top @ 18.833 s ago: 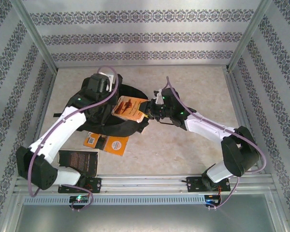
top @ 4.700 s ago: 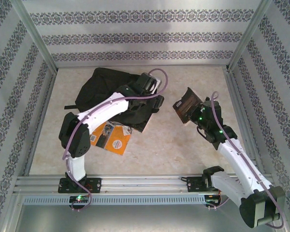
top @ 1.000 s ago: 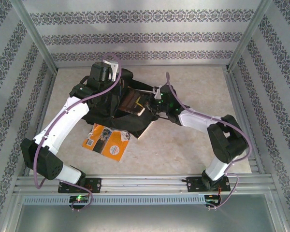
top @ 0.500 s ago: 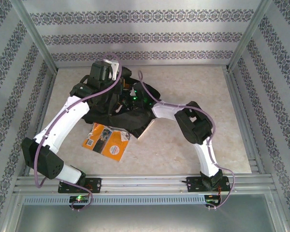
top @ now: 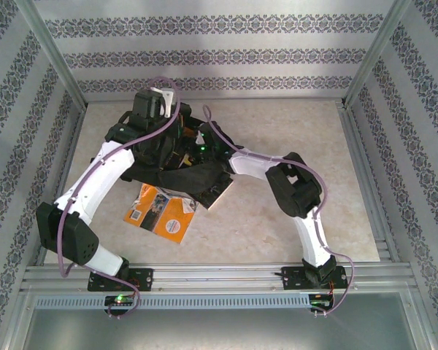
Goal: Pack the student bag
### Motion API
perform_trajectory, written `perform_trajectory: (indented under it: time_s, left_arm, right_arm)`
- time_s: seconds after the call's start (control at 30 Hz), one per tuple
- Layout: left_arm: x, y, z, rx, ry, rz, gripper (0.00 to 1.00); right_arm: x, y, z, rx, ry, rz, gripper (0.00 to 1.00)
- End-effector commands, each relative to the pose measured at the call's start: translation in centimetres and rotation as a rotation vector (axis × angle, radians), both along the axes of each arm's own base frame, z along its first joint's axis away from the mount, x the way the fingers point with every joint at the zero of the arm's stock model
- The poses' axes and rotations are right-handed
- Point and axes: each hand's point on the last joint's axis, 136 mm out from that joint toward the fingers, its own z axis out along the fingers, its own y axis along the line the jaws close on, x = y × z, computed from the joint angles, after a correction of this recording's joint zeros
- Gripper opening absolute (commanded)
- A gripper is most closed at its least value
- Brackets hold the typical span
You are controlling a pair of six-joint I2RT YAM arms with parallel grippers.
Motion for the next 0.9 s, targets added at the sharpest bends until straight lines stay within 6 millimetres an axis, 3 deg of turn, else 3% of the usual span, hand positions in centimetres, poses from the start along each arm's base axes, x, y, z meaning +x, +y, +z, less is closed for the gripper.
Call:
perform_trajectory:
  time_s: [0.0,0.23,0.4,0.5,0.6,0.67,0.8,0.87]
  left_arm:
    - [1.4,0.3,2.6,-0.055,-0.108,0.014,0.0]
    - [1.7,0.3,1.6,-0.067,-0.083,0.019,0.0]
    - [1.4,-0.6,1.0,-0.108,-0.048,-0.014,0.0]
    - [0.3,-1.5,0.2,-0.174,0.005,-0.045,0.19]
    - [-1.4,-1.0,-0.8,-0.237,0.046,0.002,0.64]
    - [-3.1,-0.5,-1.1,-0.281,0.058,0.028,0.78]
    - [-7.3,2.1,-0.8,-0.324,0.047,0.132,0.88]
    - [-9.2,3.5,-1.9,-0.357,0.075,0.209,0.92]
  right_arm:
    - [-0.3,-2.2,5.7,0.039,-0.17,0.022,0.79]
    - [-1.8,-5.1,6.4,0.03,-0.204,0.042,0.8]
    - [-2.5,-9.1,6.7,-0.119,-0.271,-0.025,0.77]
    - [-4.4,-11.1,7.1,-0.235,-0.365,-0.013,0.76]
    - [-7.1,-13.1,6.3,-0.335,-0.417,-0.001,0.74]
    - [-8.7,-14.9,5.7,-0.388,-0.445,-0.016,0.73]
    - [-12.0,-18.4,4.8,-0.478,-0.501,-0.039,0.7]
    - [-13.5,-19.0,4.8,-0.526,-0.547,-0.013,0.69]
